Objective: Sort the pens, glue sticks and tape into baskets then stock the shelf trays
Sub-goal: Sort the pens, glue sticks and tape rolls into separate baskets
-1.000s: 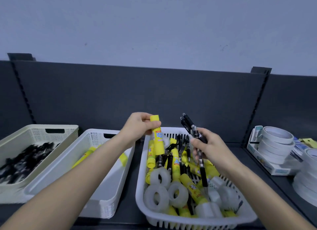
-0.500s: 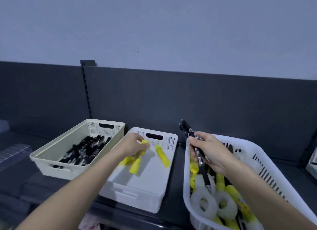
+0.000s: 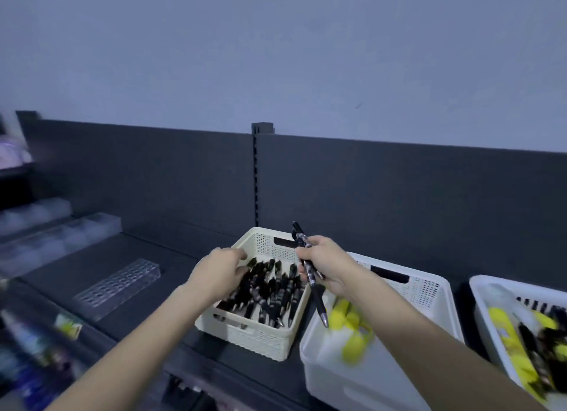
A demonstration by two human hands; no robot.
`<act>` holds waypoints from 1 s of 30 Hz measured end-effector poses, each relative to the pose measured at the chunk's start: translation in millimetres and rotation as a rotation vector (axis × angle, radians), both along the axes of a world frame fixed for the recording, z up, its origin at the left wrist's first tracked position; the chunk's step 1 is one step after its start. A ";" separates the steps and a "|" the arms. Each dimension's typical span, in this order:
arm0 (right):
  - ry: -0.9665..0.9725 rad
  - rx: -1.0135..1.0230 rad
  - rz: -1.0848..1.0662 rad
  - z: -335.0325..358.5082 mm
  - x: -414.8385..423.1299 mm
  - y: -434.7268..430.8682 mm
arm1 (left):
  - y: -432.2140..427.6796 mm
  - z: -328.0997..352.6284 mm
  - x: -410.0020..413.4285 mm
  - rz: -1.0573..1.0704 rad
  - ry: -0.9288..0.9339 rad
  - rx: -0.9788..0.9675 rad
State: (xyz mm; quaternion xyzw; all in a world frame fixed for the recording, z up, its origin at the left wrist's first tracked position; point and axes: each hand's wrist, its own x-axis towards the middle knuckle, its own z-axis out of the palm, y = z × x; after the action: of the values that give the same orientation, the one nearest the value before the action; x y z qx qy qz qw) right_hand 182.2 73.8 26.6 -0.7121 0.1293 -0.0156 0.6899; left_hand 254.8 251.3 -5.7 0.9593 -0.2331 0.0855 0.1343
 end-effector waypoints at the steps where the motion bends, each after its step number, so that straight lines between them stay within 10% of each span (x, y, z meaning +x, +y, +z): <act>1: 0.020 0.001 -0.006 -3.3 14.0 8.6 | 8.3 -1.0 4.5 0.002 -0.004 0.020; 13: 0.022 -1.133 0.040 -24.2 17.9 5.8 | 0.0 -0.4 17.0 -0.151 -0.023 0.099; 30: 0.116 -1.313 -0.256 -22.3 -185.8 -170.9 | -187.8 18.8 -104.6 -0.567 -0.018 -0.066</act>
State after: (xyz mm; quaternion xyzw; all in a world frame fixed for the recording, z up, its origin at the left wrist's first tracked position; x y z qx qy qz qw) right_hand -3.5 -97.1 4.3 -0.9627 0.2132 -0.1346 0.0981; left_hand 150.2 63.6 13.2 0.8502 -0.4903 0.0604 0.1822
